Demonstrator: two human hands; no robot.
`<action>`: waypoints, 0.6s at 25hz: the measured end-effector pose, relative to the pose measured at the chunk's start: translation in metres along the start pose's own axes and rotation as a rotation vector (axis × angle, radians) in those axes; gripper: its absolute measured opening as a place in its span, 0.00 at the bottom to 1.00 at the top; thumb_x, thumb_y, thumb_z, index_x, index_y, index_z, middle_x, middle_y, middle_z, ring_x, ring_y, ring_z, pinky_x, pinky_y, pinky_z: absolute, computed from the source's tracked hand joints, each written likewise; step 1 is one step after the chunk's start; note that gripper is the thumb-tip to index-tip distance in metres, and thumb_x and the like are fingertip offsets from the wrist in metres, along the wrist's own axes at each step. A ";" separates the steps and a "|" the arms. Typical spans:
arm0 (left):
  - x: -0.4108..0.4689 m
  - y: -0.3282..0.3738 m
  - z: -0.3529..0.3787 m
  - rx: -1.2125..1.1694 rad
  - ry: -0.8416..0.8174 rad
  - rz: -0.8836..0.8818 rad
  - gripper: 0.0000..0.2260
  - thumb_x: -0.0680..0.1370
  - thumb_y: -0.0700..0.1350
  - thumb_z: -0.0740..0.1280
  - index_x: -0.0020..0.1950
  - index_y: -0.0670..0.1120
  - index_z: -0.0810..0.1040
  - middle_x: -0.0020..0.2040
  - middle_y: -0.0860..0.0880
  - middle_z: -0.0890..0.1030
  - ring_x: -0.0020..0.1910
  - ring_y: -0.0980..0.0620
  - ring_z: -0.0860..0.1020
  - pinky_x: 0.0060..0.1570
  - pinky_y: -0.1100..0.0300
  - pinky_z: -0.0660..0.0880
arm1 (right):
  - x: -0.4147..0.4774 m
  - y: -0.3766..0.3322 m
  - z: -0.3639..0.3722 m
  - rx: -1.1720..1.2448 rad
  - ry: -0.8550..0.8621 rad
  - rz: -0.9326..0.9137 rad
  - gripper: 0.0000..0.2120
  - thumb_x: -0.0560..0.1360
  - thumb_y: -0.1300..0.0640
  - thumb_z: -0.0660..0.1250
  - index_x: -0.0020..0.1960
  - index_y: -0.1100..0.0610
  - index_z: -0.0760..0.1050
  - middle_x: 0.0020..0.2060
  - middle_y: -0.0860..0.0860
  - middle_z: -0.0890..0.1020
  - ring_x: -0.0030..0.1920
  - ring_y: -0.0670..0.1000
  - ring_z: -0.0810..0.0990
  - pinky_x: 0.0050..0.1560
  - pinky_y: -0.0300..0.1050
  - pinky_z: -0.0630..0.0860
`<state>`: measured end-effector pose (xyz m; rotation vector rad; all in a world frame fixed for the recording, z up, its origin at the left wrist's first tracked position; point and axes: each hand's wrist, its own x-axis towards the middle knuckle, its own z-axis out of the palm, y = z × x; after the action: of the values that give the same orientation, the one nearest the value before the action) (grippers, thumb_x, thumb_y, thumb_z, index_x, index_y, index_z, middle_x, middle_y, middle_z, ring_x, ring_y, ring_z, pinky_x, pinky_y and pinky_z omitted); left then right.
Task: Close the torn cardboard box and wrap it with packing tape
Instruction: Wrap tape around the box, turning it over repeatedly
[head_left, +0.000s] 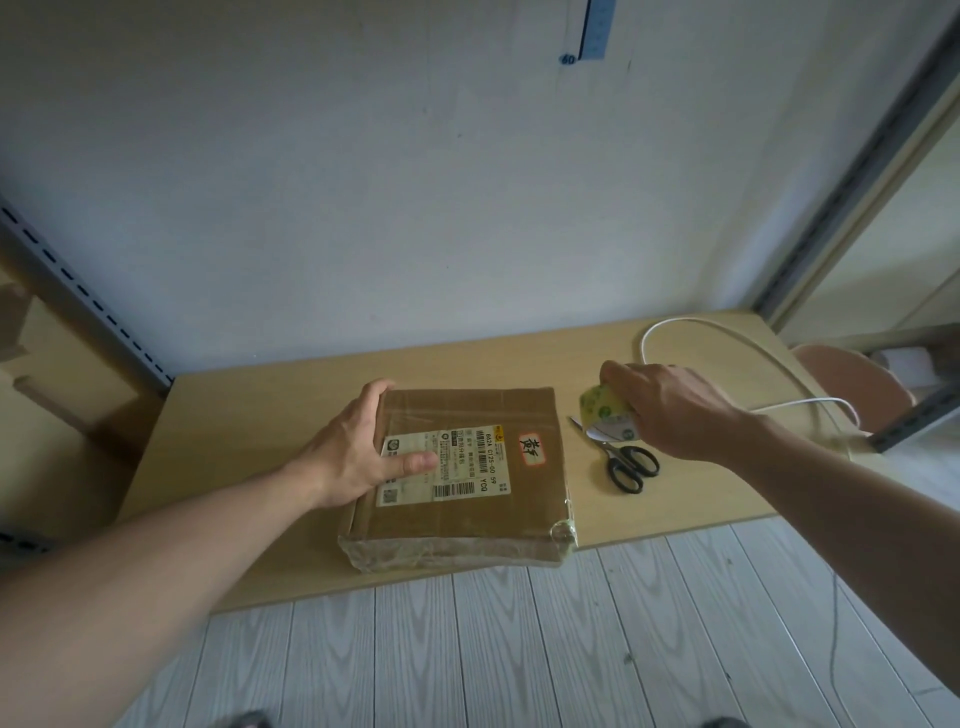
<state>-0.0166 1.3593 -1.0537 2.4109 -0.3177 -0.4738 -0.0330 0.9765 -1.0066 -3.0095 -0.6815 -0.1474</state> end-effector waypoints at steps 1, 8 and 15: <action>0.000 0.001 0.000 -0.007 0.000 0.004 0.53 0.59 0.80 0.70 0.76 0.62 0.51 0.74 0.46 0.72 0.68 0.45 0.75 0.68 0.43 0.72 | 0.002 0.001 -0.001 0.003 -0.012 0.007 0.08 0.76 0.62 0.65 0.53 0.56 0.68 0.38 0.49 0.77 0.30 0.55 0.74 0.27 0.46 0.72; -0.001 0.000 0.001 -0.036 0.003 -0.008 0.52 0.60 0.79 0.71 0.76 0.62 0.51 0.74 0.47 0.71 0.69 0.46 0.73 0.70 0.42 0.70 | 0.005 0.006 0.018 0.004 -0.115 0.030 0.11 0.77 0.57 0.66 0.56 0.55 0.66 0.44 0.50 0.79 0.33 0.54 0.74 0.29 0.43 0.68; -0.001 0.013 -0.005 0.085 -0.032 -0.026 0.54 0.65 0.83 0.52 0.81 0.54 0.44 0.82 0.43 0.52 0.79 0.41 0.59 0.76 0.45 0.59 | 0.002 -0.030 0.048 0.159 -0.217 0.229 0.11 0.78 0.62 0.62 0.55 0.54 0.62 0.44 0.52 0.74 0.34 0.52 0.72 0.26 0.39 0.59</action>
<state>-0.0169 1.3527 -1.0411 2.4944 -0.3272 -0.5201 -0.0400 1.0078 -1.0531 -2.9442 -0.3366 0.2341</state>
